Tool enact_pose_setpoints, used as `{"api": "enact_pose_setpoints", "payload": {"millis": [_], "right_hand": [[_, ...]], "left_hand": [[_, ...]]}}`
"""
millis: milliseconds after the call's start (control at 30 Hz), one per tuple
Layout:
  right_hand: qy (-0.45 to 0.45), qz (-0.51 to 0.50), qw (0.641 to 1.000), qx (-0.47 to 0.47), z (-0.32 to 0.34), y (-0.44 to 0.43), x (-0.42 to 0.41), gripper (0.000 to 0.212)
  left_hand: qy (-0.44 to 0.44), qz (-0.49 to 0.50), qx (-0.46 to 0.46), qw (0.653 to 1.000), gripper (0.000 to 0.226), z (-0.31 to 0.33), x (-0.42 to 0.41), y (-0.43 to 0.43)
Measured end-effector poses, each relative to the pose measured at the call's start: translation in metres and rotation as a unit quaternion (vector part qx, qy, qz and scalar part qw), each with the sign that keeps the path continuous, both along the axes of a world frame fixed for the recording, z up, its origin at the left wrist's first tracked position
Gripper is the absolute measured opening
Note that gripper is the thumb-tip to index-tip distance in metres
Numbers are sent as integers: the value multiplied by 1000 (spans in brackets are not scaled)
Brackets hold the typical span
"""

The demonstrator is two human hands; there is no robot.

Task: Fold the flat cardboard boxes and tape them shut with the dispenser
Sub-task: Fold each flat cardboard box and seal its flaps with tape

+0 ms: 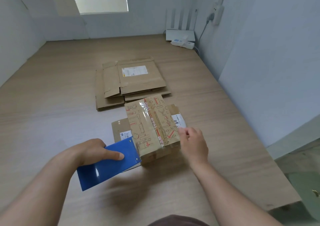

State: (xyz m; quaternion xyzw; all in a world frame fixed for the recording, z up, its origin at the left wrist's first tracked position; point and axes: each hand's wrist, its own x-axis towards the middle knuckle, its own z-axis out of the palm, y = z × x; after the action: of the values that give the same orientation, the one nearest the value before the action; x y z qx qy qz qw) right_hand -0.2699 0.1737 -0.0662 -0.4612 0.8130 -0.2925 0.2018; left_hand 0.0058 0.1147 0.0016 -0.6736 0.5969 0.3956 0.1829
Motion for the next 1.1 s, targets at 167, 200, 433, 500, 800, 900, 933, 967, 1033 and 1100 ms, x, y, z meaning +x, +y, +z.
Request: {"api": "enact_pose_setpoints", "payload": {"millis": [167, 200, 433, 500, 800, 900, 933, 967, 1033, 1100], "right_hand": [[-23, 51, 998, 36, -24, -3, 25, 41], [-30, 47, 998, 32, -25, -4, 25, 41], [-40, 57, 997, 30, -25, -7, 22, 38], [-47, 54, 997, 28, -24, -9, 23, 37], [-69, 41, 996, 41, -21, -10, 25, 37], [-79, 37, 996, 33, -21, -11, 26, 36], [-82, 38, 995, 31, -20, -10, 26, 35], [-86, 38, 995, 30, -20, -10, 27, 35], [-89, 39, 995, 29, -20, -9, 27, 35], [-82, 38, 995, 30, -21, -9, 26, 35]], "left_hand": [[15, 9, 4, 1000, 66, 3, 2, 3], [18, 12, 1, 1000, 63, 2, 3, 4], [49, 19, 21, 998, 81, 21, 29, 5], [61, 2, 32, 998, 90, 27, 32, 5], [131, 18, 78, 988, 108, 39, 49, 2], [84, 20, 58, 995, 103, 45, 59, -2], [61, 14, 50, 997, 98, 43, 57, -1], [35, 9, 38, 999, 90, 39, 53, 0], [-11, 13, 16, 1000, 70, 27, 44, 0], [-27, 16, 2, 999, 60, 16, 37, 1]]}}
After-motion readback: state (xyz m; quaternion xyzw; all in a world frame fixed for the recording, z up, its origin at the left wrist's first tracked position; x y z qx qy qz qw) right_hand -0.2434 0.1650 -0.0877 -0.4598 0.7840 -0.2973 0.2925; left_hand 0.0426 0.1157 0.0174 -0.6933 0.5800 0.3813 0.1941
